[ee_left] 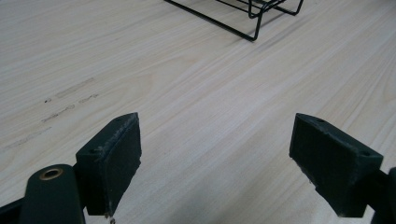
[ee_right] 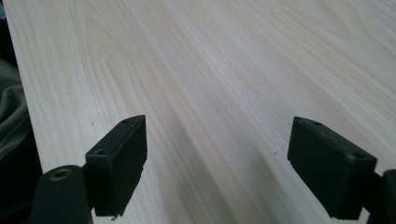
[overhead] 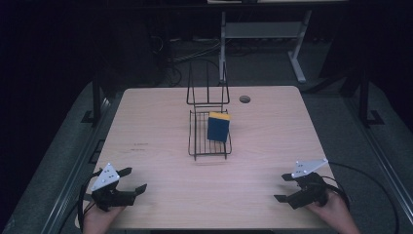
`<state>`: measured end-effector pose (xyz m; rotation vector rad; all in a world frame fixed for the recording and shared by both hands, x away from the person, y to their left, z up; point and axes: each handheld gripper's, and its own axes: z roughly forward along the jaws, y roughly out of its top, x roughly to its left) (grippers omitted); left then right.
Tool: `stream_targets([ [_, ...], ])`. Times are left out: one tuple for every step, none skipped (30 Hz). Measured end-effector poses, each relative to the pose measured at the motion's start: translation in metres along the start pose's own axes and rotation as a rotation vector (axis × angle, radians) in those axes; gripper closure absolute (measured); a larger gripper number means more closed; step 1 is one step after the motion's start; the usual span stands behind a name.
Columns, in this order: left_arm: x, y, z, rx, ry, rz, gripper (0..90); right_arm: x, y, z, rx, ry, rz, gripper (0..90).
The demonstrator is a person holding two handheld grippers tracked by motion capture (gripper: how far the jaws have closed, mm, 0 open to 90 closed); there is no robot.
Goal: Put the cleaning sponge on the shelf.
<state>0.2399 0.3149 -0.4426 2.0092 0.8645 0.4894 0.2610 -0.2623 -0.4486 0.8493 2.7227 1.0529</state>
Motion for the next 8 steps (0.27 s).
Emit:
stream_targets([
  [0.0001, 0.0000, 0.0000, -0.002, 0.001, -0.001, 16.2, 0.0006, -0.0001, -0.0001, -0.002, 0.001, 0.000, 19.2],
  [0.0003, 0.0000, -0.0001, -0.001, 0.001, -0.002, 16.2, 0.0011, -0.0003, -0.0004, -0.002, 0.000, 0.002, 19.1],
  [0.0003, 0.0000, -0.0001, -0.001, 0.001, -0.002, 16.3, 0.0011, -0.0003, -0.0004, -0.002, 0.000, 0.002, 19.1],
  [0.0004, 0.0000, -0.0001, -0.001, 0.000, -0.001, 16.2, 0.0014, -0.0007, -0.0008, -0.004, 0.001, 0.004, 19.1],
  [0.0003, 0.0001, -0.0003, -0.001, 0.000, -0.001, 16.3, 0.0014, -0.0007, -0.0010, -0.005, 0.001, 0.005, 19.0],
  [0.0005, 0.0001, -0.0004, -0.002, 0.000, 0.000, 16.3, 0.0011, -0.0007, -0.0010, -0.006, 0.003, 0.005, 19.0],
  [0.0008, 0.0000, -0.0003, -0.002, 0.001, 0.002, 16.3, 0.0005, -0.0006, -0.0010, -0.005, 0.005, 0.003, 19.0],
  [0.0008, 0.0000, -0.0003, -0.002, 0.001, 0.002, 16.2, 0.0005, -0.0006, -0.0010, -0.005, 0.005, 0.003, 19.0],
])
